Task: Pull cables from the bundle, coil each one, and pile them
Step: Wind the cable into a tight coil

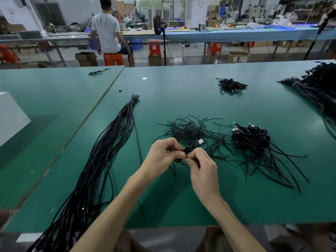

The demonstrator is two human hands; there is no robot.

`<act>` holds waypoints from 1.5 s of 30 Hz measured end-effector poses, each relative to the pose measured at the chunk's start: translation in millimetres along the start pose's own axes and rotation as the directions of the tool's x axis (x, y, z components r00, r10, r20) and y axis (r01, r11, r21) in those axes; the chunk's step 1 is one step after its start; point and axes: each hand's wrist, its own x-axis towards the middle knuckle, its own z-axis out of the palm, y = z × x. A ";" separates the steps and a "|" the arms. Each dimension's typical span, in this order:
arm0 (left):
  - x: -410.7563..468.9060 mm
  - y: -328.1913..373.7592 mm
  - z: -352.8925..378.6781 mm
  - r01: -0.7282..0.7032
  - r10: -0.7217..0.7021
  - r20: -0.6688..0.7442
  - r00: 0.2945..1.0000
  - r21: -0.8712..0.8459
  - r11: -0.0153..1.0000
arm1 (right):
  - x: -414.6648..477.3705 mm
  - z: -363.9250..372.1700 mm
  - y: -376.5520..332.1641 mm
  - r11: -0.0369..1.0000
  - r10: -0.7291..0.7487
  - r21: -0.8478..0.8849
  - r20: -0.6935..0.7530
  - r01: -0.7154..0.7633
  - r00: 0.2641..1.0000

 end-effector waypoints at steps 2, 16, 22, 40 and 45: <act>-0.2 0.1 2.6 -0.002 0.002 -0.020 1.000 0.008 1.000 | 0.5 -0.2 -0.3 1.000 0.000 0.003 -0.026 0.000 1.000; -11.0 -10.4 -4.3 -0.070 0.068 0.071 0.995 0.023 0.997 | 1.1 -1.6 -0.5 0.998 0.060 0.031 -0.061 -0.058 0.996; -5.0 0.3 0.6 -0.112 0.113 0.046 0.992 -0.030 0.993 | 1.5 -0.1 2.6 0.998 0.065 0.011 -0.070 -0.064 0.995; 25.4 11.8 6.0 0.079 -0.082 0.089 0.993 0.038 0.996 | 1.1 0.3 6.3 0.989 0.136 0.062 -0.032 -0.134 0.990; 13.7 -4.7 -4.4 0.026 -0.014 0.129 0.992 -0.091 0.996 | 2.5 -2.0 8.2 0.968 0.198 0.163 -0.025 -0.191 0.980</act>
